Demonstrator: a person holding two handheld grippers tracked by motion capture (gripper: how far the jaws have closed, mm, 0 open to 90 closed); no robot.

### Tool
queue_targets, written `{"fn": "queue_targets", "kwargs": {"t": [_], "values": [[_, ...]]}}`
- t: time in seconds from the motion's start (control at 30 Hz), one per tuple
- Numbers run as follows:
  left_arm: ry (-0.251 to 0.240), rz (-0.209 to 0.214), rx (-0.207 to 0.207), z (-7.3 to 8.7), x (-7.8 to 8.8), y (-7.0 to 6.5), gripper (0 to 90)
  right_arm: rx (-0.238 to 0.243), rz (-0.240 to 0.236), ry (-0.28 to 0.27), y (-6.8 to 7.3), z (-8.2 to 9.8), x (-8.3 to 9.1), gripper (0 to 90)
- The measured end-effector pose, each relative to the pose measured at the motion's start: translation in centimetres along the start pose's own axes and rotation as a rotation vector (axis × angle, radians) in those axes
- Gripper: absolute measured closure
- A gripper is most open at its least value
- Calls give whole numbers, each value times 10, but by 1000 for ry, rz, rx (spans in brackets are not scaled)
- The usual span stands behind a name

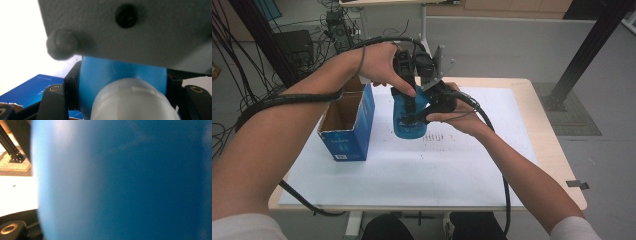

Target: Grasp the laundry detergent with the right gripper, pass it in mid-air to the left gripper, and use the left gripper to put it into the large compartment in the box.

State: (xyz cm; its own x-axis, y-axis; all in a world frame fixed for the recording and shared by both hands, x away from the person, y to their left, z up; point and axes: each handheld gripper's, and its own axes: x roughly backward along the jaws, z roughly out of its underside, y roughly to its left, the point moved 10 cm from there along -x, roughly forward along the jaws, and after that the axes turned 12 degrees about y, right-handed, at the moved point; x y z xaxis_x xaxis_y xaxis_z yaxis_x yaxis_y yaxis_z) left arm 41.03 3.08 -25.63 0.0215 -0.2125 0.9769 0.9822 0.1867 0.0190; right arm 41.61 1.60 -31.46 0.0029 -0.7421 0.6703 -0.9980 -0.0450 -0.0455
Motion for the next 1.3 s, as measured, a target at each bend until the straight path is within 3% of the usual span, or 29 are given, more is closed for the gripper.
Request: {"fn": "queue_targets", "kwargs": {"t": [0.3, 1.3], "values": [[20, 8, 6, 3, -2, -1, 370, 19, -6, -6, 0, -2, -3, 442], [31, 11, 16, 5, -3, -2, 373, 11, -26, -27, 3, -3, -7, 433]]}}
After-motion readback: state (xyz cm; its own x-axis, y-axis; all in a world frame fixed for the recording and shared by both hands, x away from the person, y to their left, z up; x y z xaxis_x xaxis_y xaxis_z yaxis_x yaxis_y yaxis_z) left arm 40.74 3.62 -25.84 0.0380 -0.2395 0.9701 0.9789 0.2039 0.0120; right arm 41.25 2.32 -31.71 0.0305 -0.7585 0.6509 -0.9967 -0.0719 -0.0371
